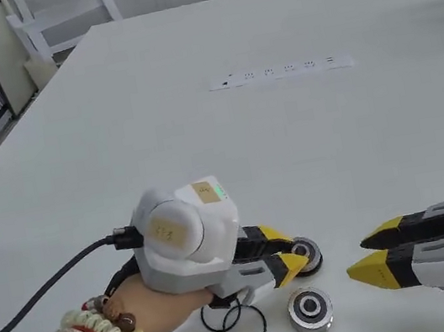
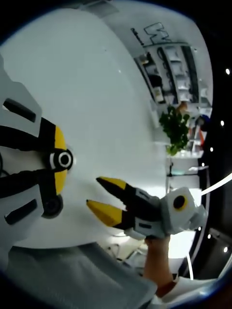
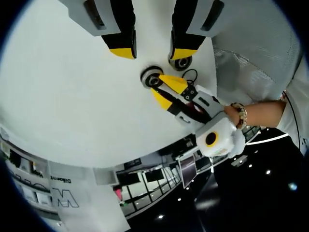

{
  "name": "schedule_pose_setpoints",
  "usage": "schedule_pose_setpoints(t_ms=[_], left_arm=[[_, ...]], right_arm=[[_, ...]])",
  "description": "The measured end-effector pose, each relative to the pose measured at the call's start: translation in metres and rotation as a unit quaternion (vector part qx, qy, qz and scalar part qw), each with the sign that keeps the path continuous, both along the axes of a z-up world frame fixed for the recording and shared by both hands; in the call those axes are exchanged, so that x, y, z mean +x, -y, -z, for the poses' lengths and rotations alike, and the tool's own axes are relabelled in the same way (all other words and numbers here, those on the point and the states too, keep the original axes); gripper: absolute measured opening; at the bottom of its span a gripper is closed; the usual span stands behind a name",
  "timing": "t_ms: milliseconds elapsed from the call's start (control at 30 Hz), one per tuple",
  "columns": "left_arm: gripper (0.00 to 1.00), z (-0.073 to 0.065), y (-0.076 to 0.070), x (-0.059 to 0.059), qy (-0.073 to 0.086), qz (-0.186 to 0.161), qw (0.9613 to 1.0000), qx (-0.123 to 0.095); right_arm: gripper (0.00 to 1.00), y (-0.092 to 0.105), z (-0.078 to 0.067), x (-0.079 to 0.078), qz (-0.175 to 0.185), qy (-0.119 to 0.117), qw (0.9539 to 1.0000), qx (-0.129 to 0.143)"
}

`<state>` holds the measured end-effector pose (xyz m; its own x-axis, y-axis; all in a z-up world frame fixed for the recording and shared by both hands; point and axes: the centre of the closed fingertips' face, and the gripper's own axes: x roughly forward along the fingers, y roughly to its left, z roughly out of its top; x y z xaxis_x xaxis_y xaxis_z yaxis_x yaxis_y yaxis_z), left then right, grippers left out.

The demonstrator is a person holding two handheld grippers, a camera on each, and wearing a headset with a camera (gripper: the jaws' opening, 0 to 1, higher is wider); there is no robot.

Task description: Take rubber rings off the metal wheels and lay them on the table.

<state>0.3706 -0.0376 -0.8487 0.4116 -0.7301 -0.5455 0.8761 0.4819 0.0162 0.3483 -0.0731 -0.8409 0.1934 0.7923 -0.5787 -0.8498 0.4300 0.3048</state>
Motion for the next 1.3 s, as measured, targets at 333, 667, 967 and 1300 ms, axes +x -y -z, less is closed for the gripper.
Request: schedule_pose_setpoints(t_ms=[333, 667, 967, 1300], left_arm=[[0.14, 0.0, 0.0, 0.0, 0.001, 0.003, 1.0, -0.005], [0.14, 0.0, 0.0, 0.001, 0.001, 0.002, 0.9999, -0.014], [0.14, 0.0, 0.0, 0.001, 0.002, 0.002, 0.9999, -0.017], [0.14, 0.0, 0.001, 0.001, 0.002, -0.001, 0.9999, -0.017]], right_arm=[[0.2, -0.016, 0.013, 0.01, -0.012, -0.005, 0.9999, -0.002], [0.23, -0.027, 0.022, 0.015, -0.039, 0.032, 0.9983, -0.029], [0.18, -0.03, 0.026, 0.014, -0.07, 0.061, 0.9951, -0.035], [0.11, -0.028, 0.026, 0.015, -0.094, 0.106, 0.9884, -0.055]])
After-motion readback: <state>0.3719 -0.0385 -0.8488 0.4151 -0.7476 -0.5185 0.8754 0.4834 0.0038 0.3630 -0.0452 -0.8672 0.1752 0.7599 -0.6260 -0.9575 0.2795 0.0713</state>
